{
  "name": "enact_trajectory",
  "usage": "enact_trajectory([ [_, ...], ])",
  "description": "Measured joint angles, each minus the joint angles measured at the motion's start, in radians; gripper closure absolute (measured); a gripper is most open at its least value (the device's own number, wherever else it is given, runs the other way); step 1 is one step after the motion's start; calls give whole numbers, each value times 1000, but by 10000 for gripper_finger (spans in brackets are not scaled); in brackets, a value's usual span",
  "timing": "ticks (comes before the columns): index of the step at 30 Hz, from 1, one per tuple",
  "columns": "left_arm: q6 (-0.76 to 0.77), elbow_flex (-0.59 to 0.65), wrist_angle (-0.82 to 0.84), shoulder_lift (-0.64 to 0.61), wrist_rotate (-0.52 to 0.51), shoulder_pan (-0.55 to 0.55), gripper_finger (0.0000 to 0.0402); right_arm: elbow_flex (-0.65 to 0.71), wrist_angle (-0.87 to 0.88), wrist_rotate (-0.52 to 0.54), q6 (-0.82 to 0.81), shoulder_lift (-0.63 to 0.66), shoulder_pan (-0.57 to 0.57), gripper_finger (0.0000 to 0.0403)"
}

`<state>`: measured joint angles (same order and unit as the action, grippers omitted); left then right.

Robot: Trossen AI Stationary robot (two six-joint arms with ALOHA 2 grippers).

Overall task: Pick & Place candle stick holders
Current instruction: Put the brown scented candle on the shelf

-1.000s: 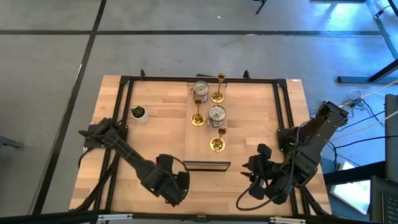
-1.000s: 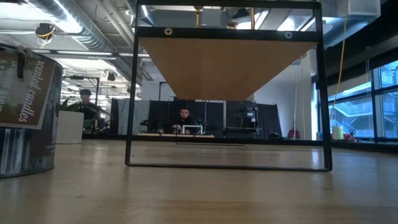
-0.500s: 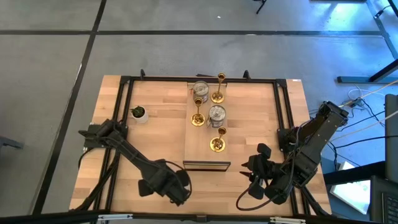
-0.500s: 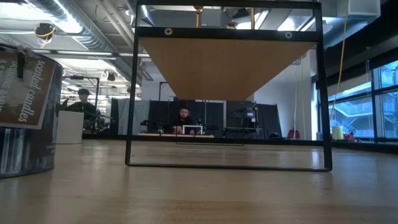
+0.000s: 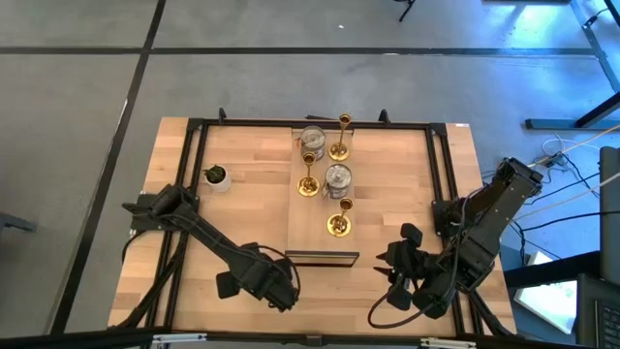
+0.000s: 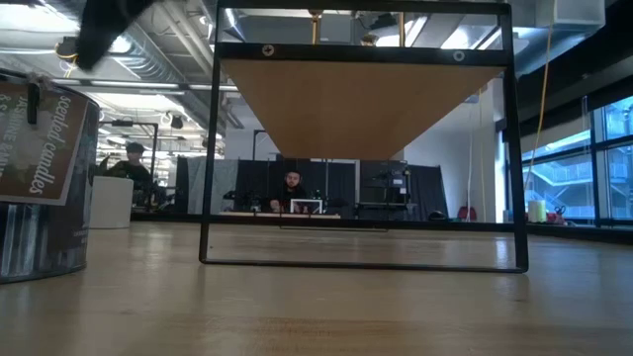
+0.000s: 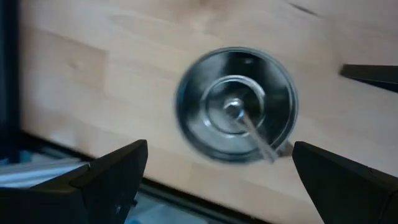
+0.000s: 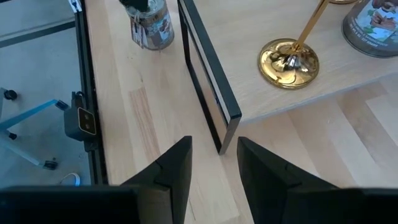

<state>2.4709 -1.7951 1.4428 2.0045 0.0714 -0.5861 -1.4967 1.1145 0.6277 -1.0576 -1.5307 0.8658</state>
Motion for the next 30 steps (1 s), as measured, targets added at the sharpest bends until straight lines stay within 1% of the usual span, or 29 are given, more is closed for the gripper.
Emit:
enact_trajectory([
  [4, -4, 24, -50, 1, -45, 2, 2, 0, 3, 0, 0, 0, 0, 273],
  [18, 6, 36, -12, -1, -51, -3, 2, 0, 3, -3, 0, 0, 0, 273],
  [22, 5, 122, -104, -37, -51, 2, 2, 0, 3, -3, 0, 0, 0, 273],
  [27, 40, 282, -248, -110, -53, -4, 2, 0, 4, -3, 0, 0, 0, 273],
  [30, 45, 332, -276, -151, -53, -8, 2, 0, 6, -3, 0, 0, 0, 273],
])
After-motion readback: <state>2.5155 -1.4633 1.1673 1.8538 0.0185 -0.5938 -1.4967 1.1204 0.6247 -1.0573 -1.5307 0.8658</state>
